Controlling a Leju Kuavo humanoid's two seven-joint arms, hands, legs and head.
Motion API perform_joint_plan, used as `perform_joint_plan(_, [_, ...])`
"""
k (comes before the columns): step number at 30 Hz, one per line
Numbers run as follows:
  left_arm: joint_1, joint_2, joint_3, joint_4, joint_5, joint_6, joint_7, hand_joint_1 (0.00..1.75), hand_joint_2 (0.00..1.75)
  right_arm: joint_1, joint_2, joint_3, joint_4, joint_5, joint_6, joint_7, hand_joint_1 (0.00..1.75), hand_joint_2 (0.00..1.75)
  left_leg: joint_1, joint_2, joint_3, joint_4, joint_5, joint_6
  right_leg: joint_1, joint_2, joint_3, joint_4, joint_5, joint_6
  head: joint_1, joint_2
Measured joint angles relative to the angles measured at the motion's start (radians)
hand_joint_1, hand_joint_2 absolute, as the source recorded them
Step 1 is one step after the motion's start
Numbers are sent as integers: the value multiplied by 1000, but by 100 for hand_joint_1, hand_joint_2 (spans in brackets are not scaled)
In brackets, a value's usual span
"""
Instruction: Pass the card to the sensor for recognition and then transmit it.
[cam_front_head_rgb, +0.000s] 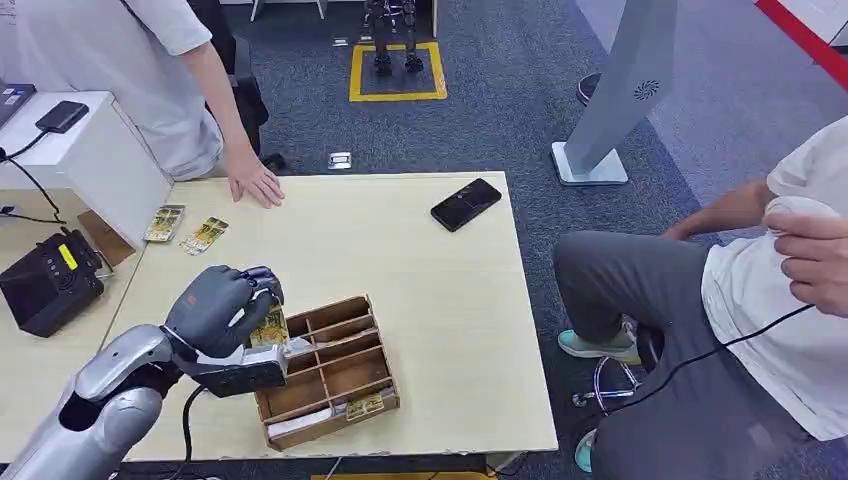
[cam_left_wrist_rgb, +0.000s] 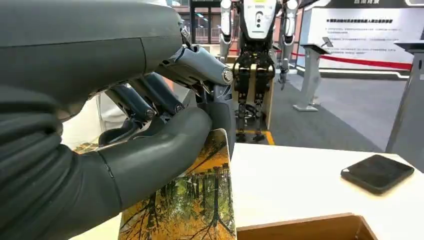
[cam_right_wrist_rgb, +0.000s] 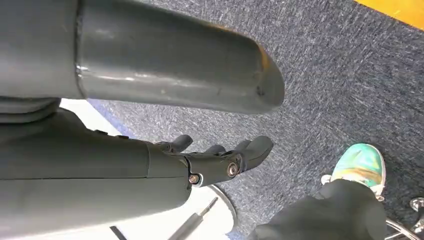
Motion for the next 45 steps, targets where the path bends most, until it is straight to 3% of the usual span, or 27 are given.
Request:
perform_joint_plan(22, [0, 1, 12, -26, -8, 7, -7, 175, 175, 0, 0, -2, 0, 0, -2, -2, 0, 0, 0, 0, 0, 0, 0, 0, 0, 0, 0, 0, 0, 0, 0, 0])
perform_joint_plan(24, [-5, -5, 24, -27, -70, 72, 43, 175, 175, 0, 0, -2, 0, 1, -2, -2, 0, 0, 0, 0, 0, 0, 0, 0, 0, 0, -2, 0, 0, 0, 0, 0])
perform_joint_plan(26, [-62, -24, 60, -7, -129, 128, 108, 175, 175, 0, 0, -2, 0, 1, -2, -2, 0, 0, 0, -2, -3, 0, 2, -1, 1, -3, -3, 0, 1, 0, 1, 0])
perform_joint_plan(29, [-233, -26, 123, 86, -182, 188, 202, 175, 175, -3, 0, 9, 0, 1, 5, 13, 0, 0, 1, -4, -5, 0, 6, -3, 2, -3, -4, 0, 3, 0, 0, 0])
perform_joint_plan(33, [-412, -29, 224, 193, -222, 163, 184, 175, 175, -3, 0, 22, 0, 1, 7, 18, 0, 0, 1, -1, -4, 0, 6, -4, 1, 0, -5, 1, 5, -2, -1, 0])
perform_joint_plan(45, [-545, -40, 317, 361, -364, 237, 212, 175, 175, -7, 0, 57, 0, 2, 8, 18, 0, 0, 1, -1, -5, 0, 6, -4, 2, 0, -6, 1, 5, -2, -1, 0])
